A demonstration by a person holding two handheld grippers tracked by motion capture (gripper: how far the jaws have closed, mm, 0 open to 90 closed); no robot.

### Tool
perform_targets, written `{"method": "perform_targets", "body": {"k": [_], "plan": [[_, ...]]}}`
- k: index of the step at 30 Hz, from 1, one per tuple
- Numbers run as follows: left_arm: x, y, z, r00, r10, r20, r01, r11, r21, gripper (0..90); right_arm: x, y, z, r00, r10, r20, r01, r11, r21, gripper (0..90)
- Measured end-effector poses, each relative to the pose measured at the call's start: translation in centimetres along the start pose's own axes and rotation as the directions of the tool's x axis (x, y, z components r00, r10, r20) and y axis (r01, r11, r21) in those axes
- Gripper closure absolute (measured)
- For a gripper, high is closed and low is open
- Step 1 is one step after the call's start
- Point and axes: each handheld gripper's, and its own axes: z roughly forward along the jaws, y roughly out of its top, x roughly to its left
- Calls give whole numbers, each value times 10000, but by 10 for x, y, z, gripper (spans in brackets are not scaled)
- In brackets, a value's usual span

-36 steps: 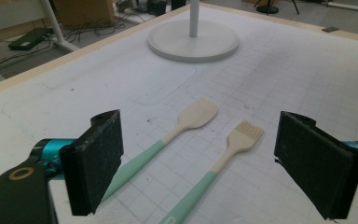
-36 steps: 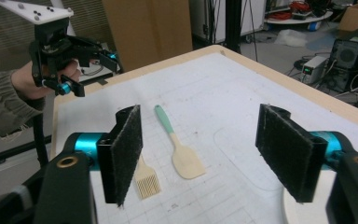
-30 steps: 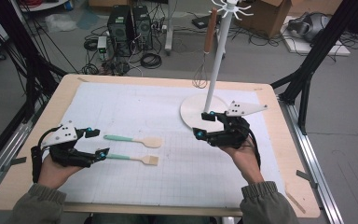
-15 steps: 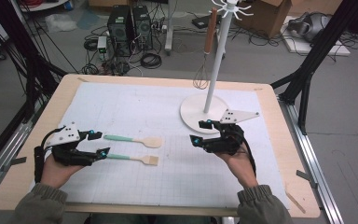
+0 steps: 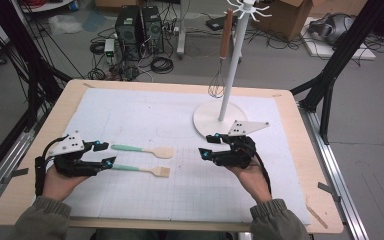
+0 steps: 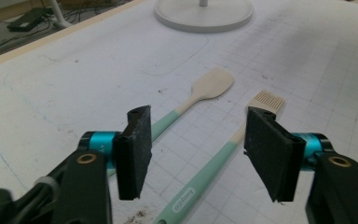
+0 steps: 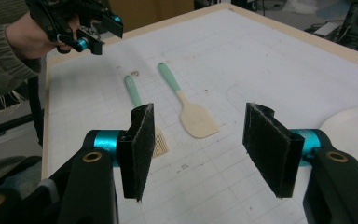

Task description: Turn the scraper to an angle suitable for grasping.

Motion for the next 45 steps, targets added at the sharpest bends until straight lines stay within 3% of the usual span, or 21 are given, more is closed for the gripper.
{"method": "perform_targets", "body": {"k": [6,11,16,19,22,26,29,34,45], "plan": [[2,-1,6,9999,-123,19,121,9979,630,629,4,-14,-12,9996,184,194,-181,9997,-177,428],[8,-1,12,9994,-309,147,297,9968,746,764,9,-25,-22,9993,229,292,-218,9991,-351,422],[17,0,22,9998,-74,192,53,9940,1089,868,10,-35,-29,9987,353,380,-334,9982,-501,416],[24,0,30,10000,-3,41,-2,9912,1327,893,10,-40,-32,9983,386,428,-359,9975,-607,408],[33,-2,40,9998,-193,-38,196,9881,1523,896,9,-45,-33,9979,451,455,-422,9971,-630,405],[47,-6,46,9973,-588,-442,631,9929,1010,895,8,-48,-33,9977,472,476,-443,9972,-609,407],[54,-10,51,9946,-863,-577,924,9894,1124,896,7,-49,-33,9981,424,452,-393,9969,-681,404],[61,-17,60,9930,-1073,-501,1129,9853,1280,897,6,-51,-33,9981,431,449,-400,9970,-665,400],[72,-27,69,9873,-1392,-767,1496,9770,1521,896,5,-53,-32,9979,372,537,-335,9972,-672,400]]}}
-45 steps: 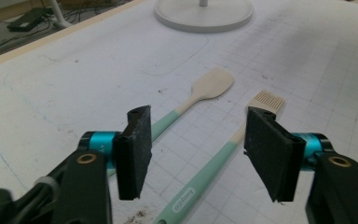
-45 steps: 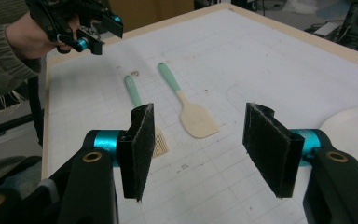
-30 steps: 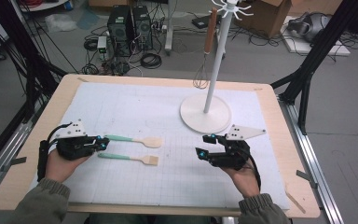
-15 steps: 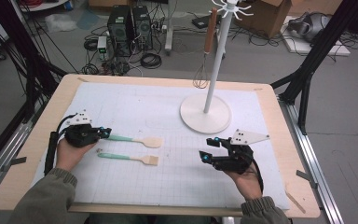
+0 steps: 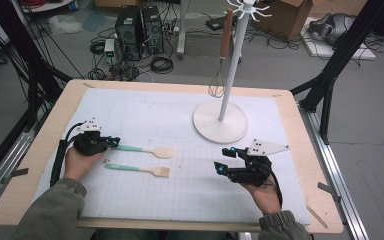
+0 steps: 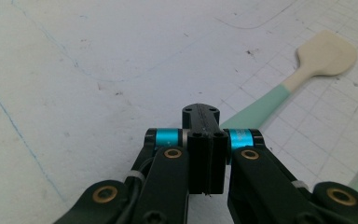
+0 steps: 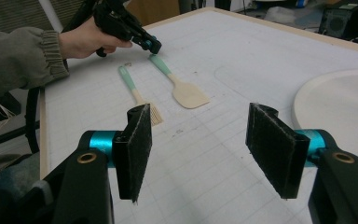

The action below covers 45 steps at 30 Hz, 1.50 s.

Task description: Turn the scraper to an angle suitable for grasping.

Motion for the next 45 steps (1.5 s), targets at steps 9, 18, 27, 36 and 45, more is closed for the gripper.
{"method": "perform_targets", "body": {"k": [9,18,27,36,45], "plan": [[3,-3,4,9998,-104,-183,104,9999,45,896,0,-1,2,10000,-37,-21,38,10000,30,400],[4,-3,6,9994,-17,-343,20,10000,76,896,0,-2,3,10000,-11,-51,11,10000,59,400],[4,-3,7,9991,-19,-424,26,9998,179,896,-1,-3,6,10000,23,-95,-23,10000,58,401],[0,-4,3,9998,100,-142,-94,9990,431,896,-1,-3,4,9999,66,-151,-66,10000,6,400],[-6,-4,-1,9989,452,116,-459,9965,695,896,0,-4,3,9999,83,-151,-83,10000,31,400]]}}
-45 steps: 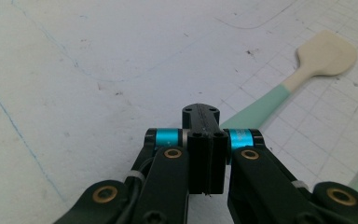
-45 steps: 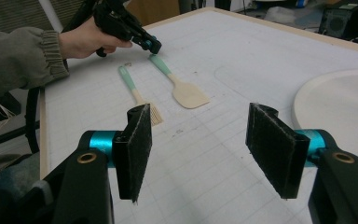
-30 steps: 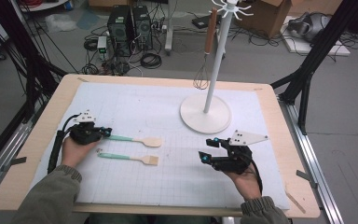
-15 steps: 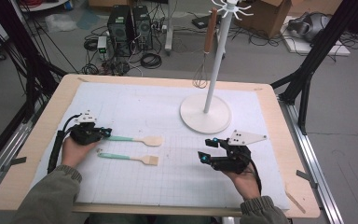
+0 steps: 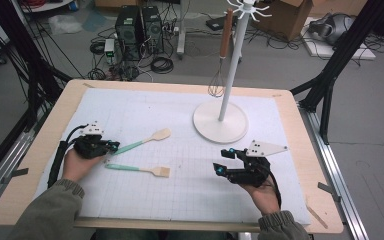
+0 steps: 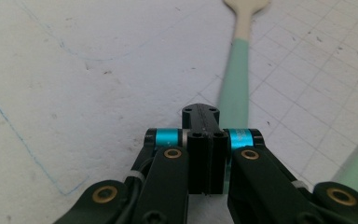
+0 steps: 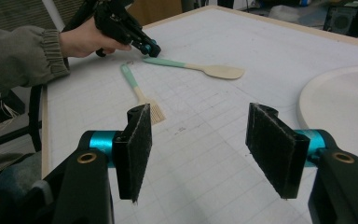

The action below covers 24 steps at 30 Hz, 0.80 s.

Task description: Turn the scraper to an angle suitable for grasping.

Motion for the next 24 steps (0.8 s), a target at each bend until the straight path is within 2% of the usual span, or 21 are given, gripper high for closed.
{"method": "perform_targets", "body": {"k": [10,15,18,21,24], "plan": [[-7,0,-2,9993,224,284,-229,9996,174,896,0,0,1,10000,-53,7,53,10000,-14,400],[-7,1,-3,9992,178,347,-182,9998,121,891,-1,0,1,10000,-77,42,77,10000,10,398],[-8,5,-4,9995,164,287,-168,9998,108,850,-1,0,1,10000,-40,59,40,10000,-9,397],[-11,10,-6,9994,232,245,-227,9995,-212,817,-1,0,1,10000,-13,76,13,10000,-5,396],[-11,12,-6,9996,153,228,-149,9997,-200,763,-1,0,2,10000,-53,62,53,10000,19,395]]}}
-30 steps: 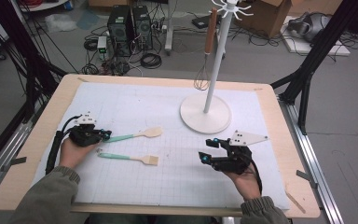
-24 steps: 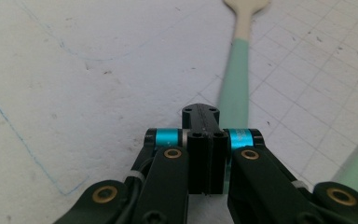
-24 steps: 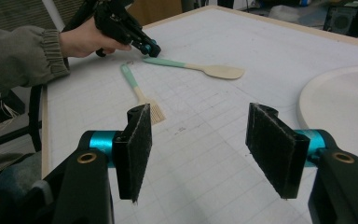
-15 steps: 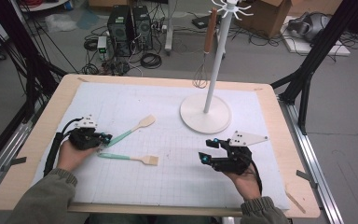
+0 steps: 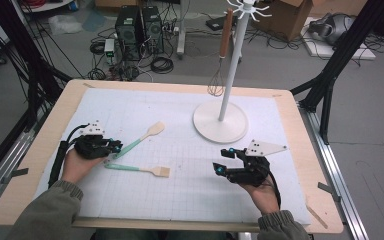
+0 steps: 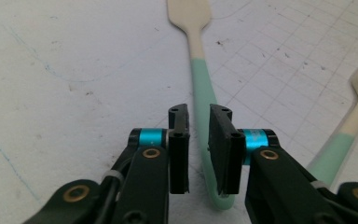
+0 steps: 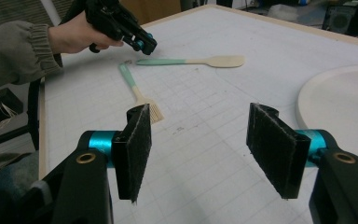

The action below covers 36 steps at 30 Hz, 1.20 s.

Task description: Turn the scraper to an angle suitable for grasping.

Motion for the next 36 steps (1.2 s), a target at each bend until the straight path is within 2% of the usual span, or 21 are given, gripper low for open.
{"method": "perform_targets", "body": {"k": [2,6,14,17,36], "plan": [[-2,2,1,10000,-73,18,73,10000,-19,730,0,0,0,10000,25,-1,-25,10000,31,394],[-7,10,4,9999,151,-1,-151,9999,-63,699,0,0,1,10000,24,43,-24,10000,49,393],[-14,23,11,9996,235,-175,-237,9996,-118,612,0,0,0,10000,-2,64,1,10000,23,392],[-14,23,16,9992,264,-289,-262,9996,62,583,0,0,0,10000,-7,50,7,10000,2,392],[-14,20,29,9995,189,-246,-181,9993,315,616,-1,-1,0,10000,-10,62,10,10000,2,390]]}}
